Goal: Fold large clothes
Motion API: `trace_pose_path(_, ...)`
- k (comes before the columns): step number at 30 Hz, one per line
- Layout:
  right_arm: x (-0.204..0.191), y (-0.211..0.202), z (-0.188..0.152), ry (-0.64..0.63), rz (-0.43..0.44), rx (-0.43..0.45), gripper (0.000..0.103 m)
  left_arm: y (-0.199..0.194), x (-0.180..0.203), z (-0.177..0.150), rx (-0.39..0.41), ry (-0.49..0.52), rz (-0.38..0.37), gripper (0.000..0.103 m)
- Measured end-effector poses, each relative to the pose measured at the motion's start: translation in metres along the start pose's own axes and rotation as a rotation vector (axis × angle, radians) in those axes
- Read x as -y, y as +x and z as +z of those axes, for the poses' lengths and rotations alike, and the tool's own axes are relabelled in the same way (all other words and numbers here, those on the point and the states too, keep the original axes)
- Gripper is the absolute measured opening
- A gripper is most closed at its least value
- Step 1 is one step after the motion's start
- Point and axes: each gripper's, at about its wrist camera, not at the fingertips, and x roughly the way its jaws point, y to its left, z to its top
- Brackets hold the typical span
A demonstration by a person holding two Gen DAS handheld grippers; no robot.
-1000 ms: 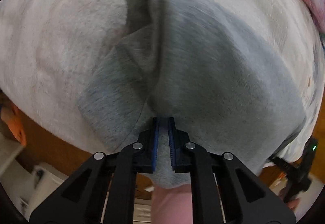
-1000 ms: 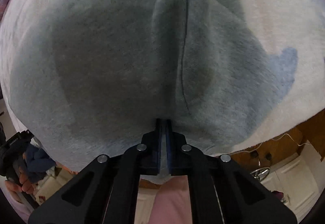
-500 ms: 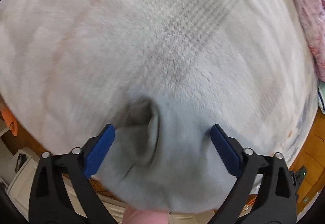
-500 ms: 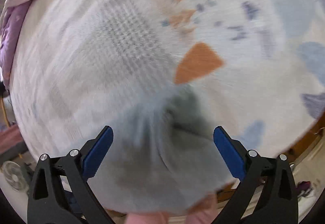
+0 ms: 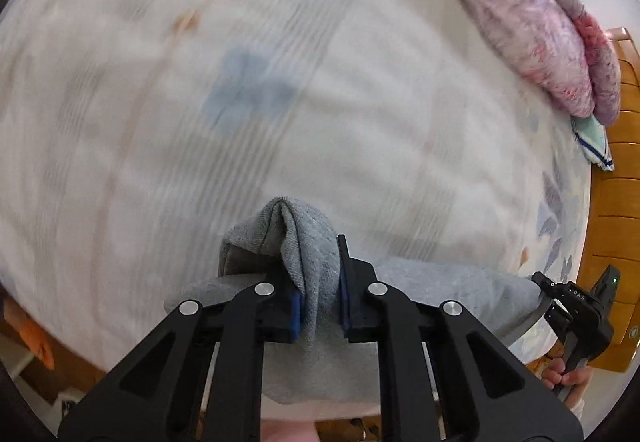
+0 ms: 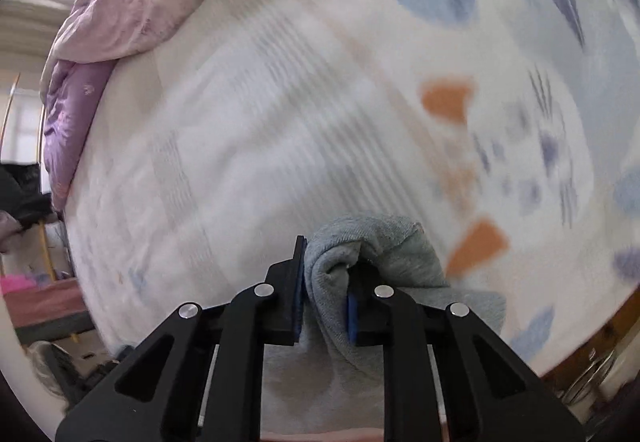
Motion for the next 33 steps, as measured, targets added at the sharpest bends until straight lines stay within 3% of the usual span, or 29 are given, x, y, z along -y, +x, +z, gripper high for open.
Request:
trace_pose_path(1,-0.006,0.007,0.013,-0.005,-0.03,-0.014,0.025,0.008,0.004,0.013,-0.014,0.004,0.005,0.028)
trace_pose_path(2,-0.007,0.014,0.017,-0.004,-0.067,-0.047,0.034,0.019,0.006,0.027,-0.041,0.004,0.061,0.066)
trace_pose_path(3,-0.011,0.025,0.021,0.01,-0.1,-0.094,0.057,0.026,0.009,0.036,-0.059,0.001,0.142,0.08)
trace_pose_path(4,0.001,0.022,0.015,0.019,-0.103,-0.093,0.068,0.03,0.011,0.041,-0.047,0.013,0.219,0.082)
trace_pose_path(7,-0.01,-0.005,0.005,-0.022,-0.146,0.04,0.076,0.024,0.015,0.034,-0.008,0.075,0.258,0.082)
trace_pose_path(8,-0.014,-0.014,-0.003,-0.058,-0.164,0.078,0.076,0.02,0.018,0.03,0.007,0.087,0.284,0.081)
trace_pose_path(10,-0.032,-0.028,-0.025,-0.172,-0.117,0.148,0.076,0.016,0.028,0.019,0.03,0.121,0.277,0.057)
trace_pose_path(11,-0.047,-0.028,-0.037,-0.262,-0.077,0.156,0.075,0.019,0.037,0.015,0.006,0.142,0.217,0.039)
trace_pose_path(12,-0.066,-0.021,-0.048,-0.352,-0.072,0.144,0.064,0.03,0.044,0.016,-0.016,0.153,0.16,0.021)
trace_pose_path(13,-0.081,-0.01,-0.057,-0.423,-0.068,0.121,0.046,0.041,0.054,0.011,-0.033,0.162,0.101,0.014)
trace_pose_path(14,-0.096,0.007,-0.063,-0.468,-0.048,0.088,0.038,0.053,0.065,0.007,-0.041,0.178,0.08,0.011)
trace_pose_path(15,-0.107,0.024,-0.067,-0.488,-0.023,0.057,0.024,0.063,0.071,0.004,-0.043,0.189,0.079,0.01)
trace_pose_path(17,-0.121,0.065,-0.08,-0.497,0.019,-0.044,0.019,0.095,0.084,-0.006,-0.064,0.219,0.088,0.007)
trace_pose_path(19,-0.127,0.096,-0.098,-0.573,-0.091,-0.085,0.016,0.118,0.087,-0.017,-0.08,0.273,0.201,0.007)
trace_pose_path(22,-0.108,0.094,-0.106,-0.604,-0.1,-0.077,0.006,0.11,0.073,-0.022,-0.073,0.278,0.195,0.002)
trace_pose_path(24,-0.077,0.071,-0.098,-0.538,-0.105,-0.062,0.0,0.095,0.051,-0.022,-0.06,0.249,0.222,0.002)
trace_pose_path(26,-0.04,0.061,-0.093,-0.48,-0.072,-0.087,0.0,0.088,0.02,-0.027,-0.06,0.235,0.261,0.002)
trace_pose_path(28,-0.008,0.064,-0.097,-0.477,-0.238,-0.097,0.0,0.092,-0.006,-0.035,-0.094,0.188,0.255,0.002)
trace_pose_path(29,0.015,0.065,-0.099,-0.456,-0.291,-0.11,0.0,0.092,-0.015,-0.042,-0.098,0.194,0.314,0.002)
trace_pose_path(31,0.054,0.06,-0.104,-0.365,-0.245,-0.133,0.0,0.087,-0.027,-0.054,-0.088,0.2,0.298,0.002)
trace_pose_path(32,0.07,0.056,-0.109,-0.329,-0.233,-0.136,0.0,0.087,-0.032,-0.06,-0.099,0.192,0.349,0.003)
trace_pose_path(33,0.075,0.056,-0.113,-0.329,-0.244,-0.144,0.0,0.094,-0.046,-0.072,-0.148,0.187,0.489,0.003)
